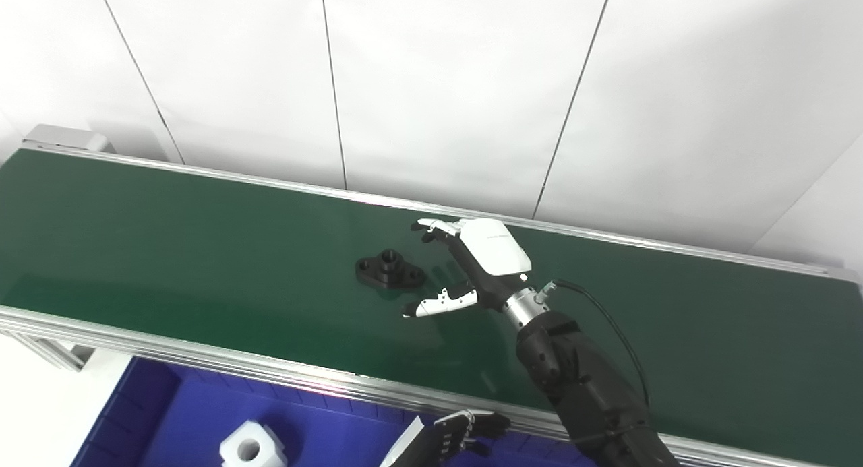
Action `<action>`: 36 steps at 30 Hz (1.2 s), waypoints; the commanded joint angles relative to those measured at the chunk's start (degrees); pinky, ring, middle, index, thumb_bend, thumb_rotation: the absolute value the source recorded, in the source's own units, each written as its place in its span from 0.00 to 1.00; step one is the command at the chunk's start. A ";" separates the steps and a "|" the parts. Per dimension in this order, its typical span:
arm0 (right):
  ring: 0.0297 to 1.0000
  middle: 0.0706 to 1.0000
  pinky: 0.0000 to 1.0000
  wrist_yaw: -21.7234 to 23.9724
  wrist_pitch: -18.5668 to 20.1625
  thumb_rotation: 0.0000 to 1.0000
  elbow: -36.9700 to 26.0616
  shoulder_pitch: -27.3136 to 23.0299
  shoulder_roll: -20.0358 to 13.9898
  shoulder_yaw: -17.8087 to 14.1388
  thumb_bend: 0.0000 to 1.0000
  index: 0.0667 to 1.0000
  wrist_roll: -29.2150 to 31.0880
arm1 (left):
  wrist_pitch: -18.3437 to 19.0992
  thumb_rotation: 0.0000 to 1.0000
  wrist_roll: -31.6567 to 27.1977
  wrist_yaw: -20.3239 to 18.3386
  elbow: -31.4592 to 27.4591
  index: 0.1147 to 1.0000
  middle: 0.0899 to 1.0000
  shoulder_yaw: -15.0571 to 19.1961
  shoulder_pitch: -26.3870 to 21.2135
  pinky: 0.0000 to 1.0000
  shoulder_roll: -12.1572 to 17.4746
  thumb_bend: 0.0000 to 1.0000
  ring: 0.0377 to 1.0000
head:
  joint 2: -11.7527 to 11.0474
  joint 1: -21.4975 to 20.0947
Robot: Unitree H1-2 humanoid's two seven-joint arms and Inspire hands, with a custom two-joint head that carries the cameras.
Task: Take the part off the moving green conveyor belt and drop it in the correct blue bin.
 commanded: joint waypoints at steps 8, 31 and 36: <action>0.74 0.72 0.82 -2.75 1.00 0.60 1.38 -3.92 1.64 0.39 0.88 0.81 0.48 | 0.09 0.71 1.08 0.88 -0.65 0.72 0.78 -1.14 2.34 0.78 -1.49 0.83 0.80 | 0.07 0.21; 0.72 0.70 0.80 -8.02 0.08 0.55 11.08 -8.57 1.35 2.24 0.87 0.78 0.20 | 0.09 0.73 1.75 1.87 -1.43 0.72 0.77 -1.94 3.17 0.78 -1.52 0.84 0.80 | 0.73 0.82; 0.70 0.68 0.79 -8.66 1.10 0.49 14.02 -9.16 1.32 3.45 0.81 0.77 -0.05 | 0.09 0.72 1.42 1.51 -1.94 0.72 0.78 -1.97 3.40 0.78 -1.34 0.83 0.80 | 0.92 0.84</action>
